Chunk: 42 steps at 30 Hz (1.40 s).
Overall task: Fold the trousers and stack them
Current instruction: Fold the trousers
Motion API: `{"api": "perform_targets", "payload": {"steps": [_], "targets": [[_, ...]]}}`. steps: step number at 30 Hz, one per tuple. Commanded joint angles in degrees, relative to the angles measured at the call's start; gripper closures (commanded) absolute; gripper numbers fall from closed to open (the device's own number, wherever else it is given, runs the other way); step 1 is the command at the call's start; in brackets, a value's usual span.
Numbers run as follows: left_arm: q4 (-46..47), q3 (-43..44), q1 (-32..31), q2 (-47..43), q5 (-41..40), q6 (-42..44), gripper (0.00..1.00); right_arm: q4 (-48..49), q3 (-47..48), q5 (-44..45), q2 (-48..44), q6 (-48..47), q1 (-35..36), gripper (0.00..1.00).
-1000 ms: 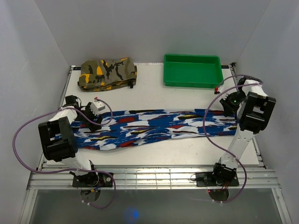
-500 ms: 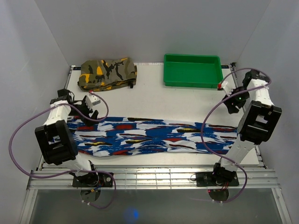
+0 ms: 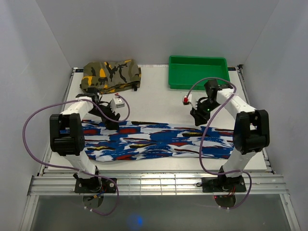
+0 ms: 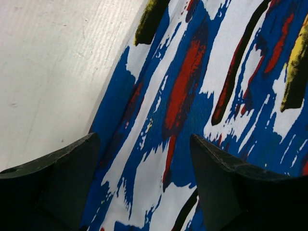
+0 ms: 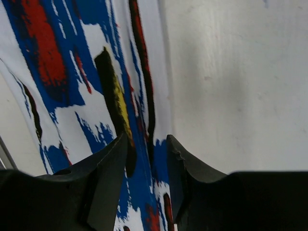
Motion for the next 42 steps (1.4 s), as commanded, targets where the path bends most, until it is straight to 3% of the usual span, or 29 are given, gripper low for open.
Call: {"api": "perform_targets", "payload": {"steps": [1,6,15,17,18,21,24,30,36,42], "targets": [[4.1,-1.0,-3.4,0.4,-1.7,-3.8,0.13,6.3,-3.4,-1.7,-1.6,5.5,3.2,0.56],[7.0,-1.6,-5.7,2.4,-3.8,-5.8,0.12,11.7,-7.9,0.0,-1.1,8.1,8.1,0.56],[9.9,-3.5,-8.6,4.4,-5.5,-6.6,0.14,15.2,-10.0,3.0,1.6,9.5,9.8,0.53],[10.5,-3.5,-9.0,4.6,-5.8,-7.2,0.14,15.3,-10.4,3.3,2.0,9.5,9.9,0.55],[11.3,-3.8,-9.2,4.8,-6.2,-7.3,0.16,15.7,-10.7,3.4,1.8,9.6,10.0,0.62],[11.7,-4.1,-9.4,4.4,-6.6,-7.5,0.23,16.0,-11.4,3.7,1.2,9.5,10.2,0.83],[10.5,-4.1,-9.5,2.8,-6.2,-6.8,0.33,15.3,-11.1,3.7,-0.2,9.6,10.2,0.92],[7.6,-6.1,-9.5,-5.0,-4.9,-5.0,0.45,15.3,-12.1,4.1,-4.6,9.0,10.2,0.92],[5.6,-6.3,-9.4,-7.8,-3.9,-3.8,0.81,15.3,-12.1,4.7,-6.4,9.1,10.2,0.92],[9.6,-4.3,-9.4,-5.8,-5.4,-7.4,0.93,17.0,-10.7,6.7,-4.9,9.0,10.1,0.92]]}}
